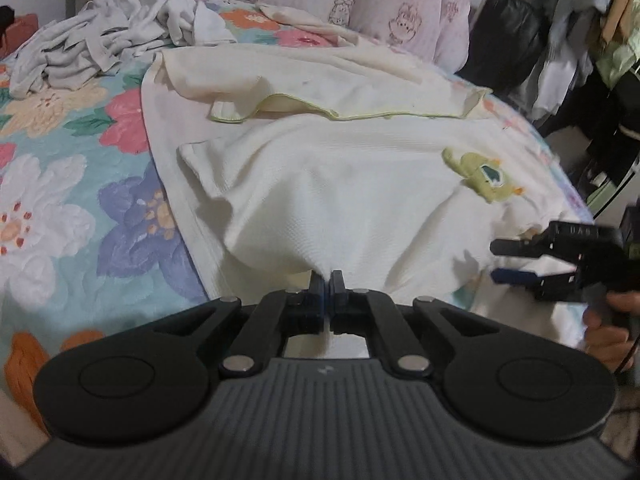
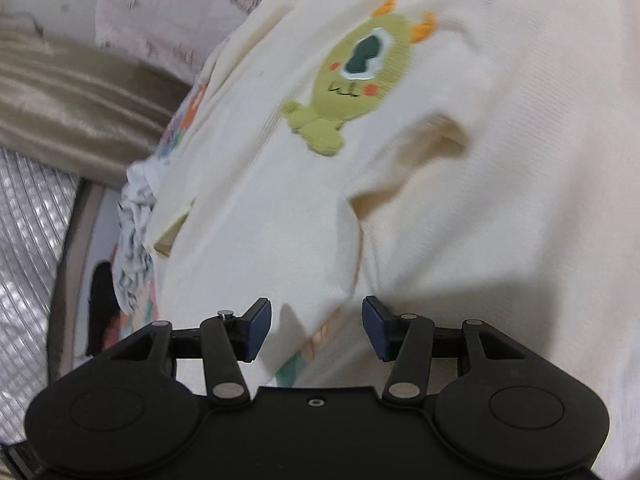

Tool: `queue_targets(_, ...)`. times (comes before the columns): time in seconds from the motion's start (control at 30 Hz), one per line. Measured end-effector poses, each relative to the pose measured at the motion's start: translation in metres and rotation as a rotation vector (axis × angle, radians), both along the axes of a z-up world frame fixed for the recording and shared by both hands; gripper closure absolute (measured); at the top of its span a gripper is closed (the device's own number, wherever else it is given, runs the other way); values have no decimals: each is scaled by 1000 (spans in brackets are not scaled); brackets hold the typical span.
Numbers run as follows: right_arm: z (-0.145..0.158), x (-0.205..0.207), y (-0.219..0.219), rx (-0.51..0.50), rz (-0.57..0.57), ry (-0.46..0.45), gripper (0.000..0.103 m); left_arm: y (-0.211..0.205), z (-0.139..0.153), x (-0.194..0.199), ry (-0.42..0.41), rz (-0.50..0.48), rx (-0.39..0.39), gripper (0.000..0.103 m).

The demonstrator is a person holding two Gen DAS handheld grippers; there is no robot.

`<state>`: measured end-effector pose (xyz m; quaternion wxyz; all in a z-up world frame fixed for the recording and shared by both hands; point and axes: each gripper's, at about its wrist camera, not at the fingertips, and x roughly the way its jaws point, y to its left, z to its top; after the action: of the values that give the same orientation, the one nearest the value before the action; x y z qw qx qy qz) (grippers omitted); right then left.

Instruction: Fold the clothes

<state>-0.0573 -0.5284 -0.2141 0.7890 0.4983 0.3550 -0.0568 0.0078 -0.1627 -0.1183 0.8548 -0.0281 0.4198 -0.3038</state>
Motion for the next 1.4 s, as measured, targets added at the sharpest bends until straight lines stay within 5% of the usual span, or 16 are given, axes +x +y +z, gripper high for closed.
queue_targets(0.23, -12, 18, -8, -5, -96, -51, 41, -2, 7, -15, -65, -32, -2, 101)
queue_targets(0.3, -10, 20, 0, -95, -147, -83, 42, -5, 3, -16, -62, -27, 11, 101)
queue_targets(0.33, -7, 23, 8, -182, -148, -85, 49, -8, 1, -14, -53, -14, 27, 101)
queue_targets(0.37, -5, 25, 16, -269, -149, -86, 75, -13, -1, -12, -49, -4, 45, 101)
queue_targets(0.43, -1, 28, 26, -400, -140, -32, 98, -20, -1, -11, -57, 3, 76, 101)
queue_targets(0.57, 23, -3, 6, -345, -177, -89, 98, -13, 24, -30, -121, 1, 61, 101)
queue_targets(0.7, 48, -12, 3, -401, -77, -46, 99, -2, 25, -47, -46, 2, 13, 101)
queue_targets(0.83, 45, -10, 7, -439, -9, 26, 99, -10, 9, -60, -59, -5, 116, 101)
queue_targets(0.97, 56, -11, 17, -528, 30, 46, 100, -8, 7, -66, -47, -4, 140, 101)
queue_targets(1.13, 38, 9, 18, -598, 69, 220, 100, -22, -33, -58, 107, -28, 242, 101)
queue_targets(1.2, 38, 15, 19, -616, 75, 258, 97, -24, -41, -56, 124, -25, 282, 100)
queue_targets(1.27, 42, 12, 17, -625, 47, 277, 80, -21, -32, -56, 116, -33, 272, 98)
queue_targets(1.4, 63, -2, 28, -744, -46, 280, 68, 4, 0, -58, 130, -57, 169, 94)
